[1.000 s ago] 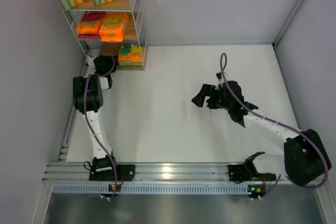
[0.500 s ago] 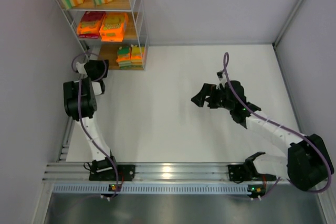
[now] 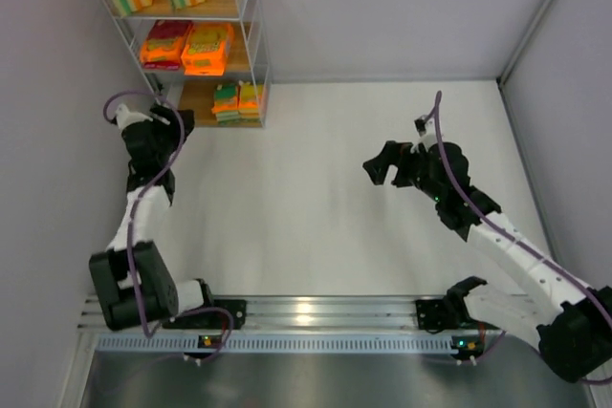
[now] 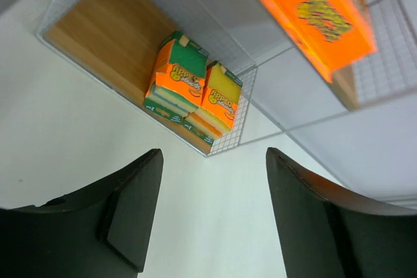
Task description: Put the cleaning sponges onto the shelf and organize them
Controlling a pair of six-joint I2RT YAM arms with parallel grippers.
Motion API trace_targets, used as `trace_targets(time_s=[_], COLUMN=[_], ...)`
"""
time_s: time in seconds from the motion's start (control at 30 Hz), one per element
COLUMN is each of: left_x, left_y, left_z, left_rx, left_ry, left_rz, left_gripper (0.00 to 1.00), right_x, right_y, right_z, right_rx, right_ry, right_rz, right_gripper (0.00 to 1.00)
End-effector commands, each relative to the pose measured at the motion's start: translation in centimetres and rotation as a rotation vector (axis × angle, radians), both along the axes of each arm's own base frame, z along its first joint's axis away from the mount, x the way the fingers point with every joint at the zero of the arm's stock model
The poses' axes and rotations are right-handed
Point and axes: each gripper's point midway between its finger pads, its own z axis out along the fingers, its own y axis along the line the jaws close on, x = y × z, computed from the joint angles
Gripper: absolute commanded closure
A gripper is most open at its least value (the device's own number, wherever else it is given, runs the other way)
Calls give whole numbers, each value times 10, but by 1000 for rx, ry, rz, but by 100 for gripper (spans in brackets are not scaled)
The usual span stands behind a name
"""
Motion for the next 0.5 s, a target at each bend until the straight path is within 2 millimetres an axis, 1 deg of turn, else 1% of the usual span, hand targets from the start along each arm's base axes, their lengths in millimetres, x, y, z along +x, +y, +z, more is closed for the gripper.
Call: trace_targets(time_s=[0.0, 0.03, 0.07, 0.1, 0.13, 0.17, 0.2, 0.23, 0.27, 0.33, 0.37, 0.4, 0.43, 0.47], left_x=[-53, -68, -78, -89, -102, -110, -122, -131, -145, -159, -165, -173, -178, -183], left_y=[-17, -19, -21, -28, -35, -37, -40, -45, -53, -63, -70, -80, -95, -103], left_z=[35, 29, 37, 61, 58, 63, 77, 78, 80, 80, 76, 81, 80, 75], left_rx=[248, 297, 314, 336, 350, 361, 418, 438, 447, 480, 480, 475, 464, 452], left_ry=[34, 93, 96, 44, 77, 78, 47, 52, 52, 43, 41, 6, -11, -13], left_rz=[-118, -140, -141, -155, -195, -201, -217, -245, -284, -340, -371, -388, -439, -473], left_gripper=[29, 23, 20, 18, 14, 11, 10, 10, 9, 9, 7, 5, 5, 4], right_x=[6, 3, -3, -6, -13, -16, -20, -24, -32, -39, -46, -50, -53, -60], right_y=[-32, -38, -42, -46, -52, -55, -58, -61, -66, -73, -77, -79, -81, -84], right_z=[59, 63, 83, 90, 101, 106, 111, 114, 119, 121, 122, 120, 118, 110], right_rx=[-54, -76, -73, -76, -70, -74, -73, -75, -76, -75, -65, -65, -61, -52], right_ry=[-172, -177, -230, -250, -284, -302, -320, -334, -350, -361, -374, -375, -379, -385], right_rz=[-113, -126, -129, -136, -146, -152, -155, -159, -160, -179, -185, -185, -189, -191], right_gripper=[0, 1, 0, 1, 0, 1, 1, 1, 1, 0, 1, 0, 1, 1])
